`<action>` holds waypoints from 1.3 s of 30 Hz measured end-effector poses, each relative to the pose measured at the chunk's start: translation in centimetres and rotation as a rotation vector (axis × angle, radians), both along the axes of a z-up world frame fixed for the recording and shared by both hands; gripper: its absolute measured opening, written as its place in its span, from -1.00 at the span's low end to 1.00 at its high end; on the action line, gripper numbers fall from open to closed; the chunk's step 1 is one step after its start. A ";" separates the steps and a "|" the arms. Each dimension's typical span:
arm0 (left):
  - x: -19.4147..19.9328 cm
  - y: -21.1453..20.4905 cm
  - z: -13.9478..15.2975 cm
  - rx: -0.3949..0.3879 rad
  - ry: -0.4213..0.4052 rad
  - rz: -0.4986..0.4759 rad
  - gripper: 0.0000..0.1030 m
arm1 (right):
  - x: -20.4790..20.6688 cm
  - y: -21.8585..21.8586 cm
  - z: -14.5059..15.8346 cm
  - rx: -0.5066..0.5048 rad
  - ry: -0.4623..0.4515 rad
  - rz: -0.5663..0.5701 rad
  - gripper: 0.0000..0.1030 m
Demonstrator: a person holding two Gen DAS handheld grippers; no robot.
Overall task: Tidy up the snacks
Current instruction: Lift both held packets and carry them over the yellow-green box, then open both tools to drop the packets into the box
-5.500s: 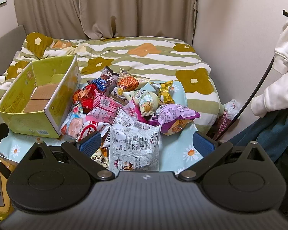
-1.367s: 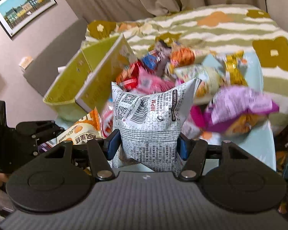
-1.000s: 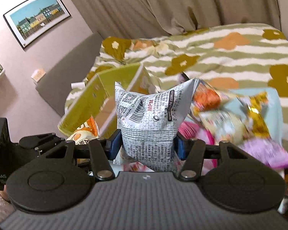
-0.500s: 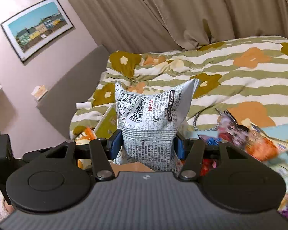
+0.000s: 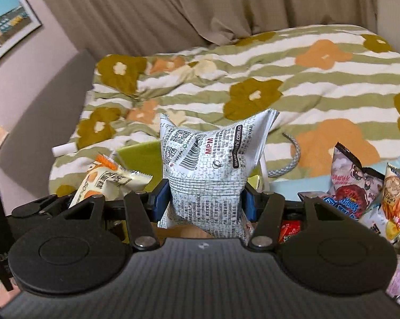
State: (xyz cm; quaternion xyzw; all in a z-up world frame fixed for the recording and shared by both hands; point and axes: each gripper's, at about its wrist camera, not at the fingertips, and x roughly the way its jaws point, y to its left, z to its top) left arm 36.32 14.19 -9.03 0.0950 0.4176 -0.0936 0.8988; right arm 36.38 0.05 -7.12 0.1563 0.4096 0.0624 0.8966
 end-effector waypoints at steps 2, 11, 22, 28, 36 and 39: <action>0.9 0.2 -0.9 -0.008 0.021 -0.003 0.53 | 0.4 0.6 -0.5 -0.020 0.015 -0.015 0.37; -1.3 1.9 0.3 -0.005 -0.018 0.050 0.94 | 1.3 1.1 -1.6 -0.056 0.055 -0.018 0.37; -4.1 4.0 3.3 -0.017 -0.074 0.171 0.95 | 3.5 3.4 -1.2 -0.066 0.062 0.110 0.40; -4.4 4.2 3.0 0.010 -0.085 0.205 0.95 | 5.3 4.7 -2.5 -0.085 0.091 0.170 0.90; -5.1 4.2 2.6 -0.009 -0.069 0.229 0.95 | 4.2 3.5 -3.3 -0.046 0.047 0.091 1.00; -5.3 4.1 2.7 -0.013 -0.073 0.228 0.95 | 3.8 3.3 -2.8 -0.071 0.048 0.096 1.00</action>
